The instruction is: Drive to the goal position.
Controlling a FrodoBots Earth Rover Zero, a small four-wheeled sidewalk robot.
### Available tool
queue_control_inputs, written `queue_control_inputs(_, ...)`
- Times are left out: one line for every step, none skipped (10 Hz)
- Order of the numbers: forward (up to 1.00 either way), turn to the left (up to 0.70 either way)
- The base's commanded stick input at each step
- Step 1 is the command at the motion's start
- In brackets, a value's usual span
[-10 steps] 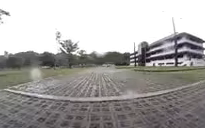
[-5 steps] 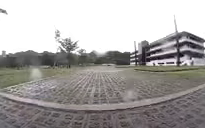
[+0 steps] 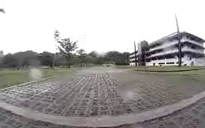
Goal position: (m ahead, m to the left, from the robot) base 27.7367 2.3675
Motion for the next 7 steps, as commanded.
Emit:
queue_control_inputs(0.70, 0.00)
queue_control_inputs(0.70, 0.00)
queue_control_inputs(0.70, 0.00)
queue_control_inputs(0.70, 0.00)
queue_control_inputs(0.70, 0.00)
queue_control_inputs(0.70, 0.00)
queue_control_inputs(0.70, 0.00)
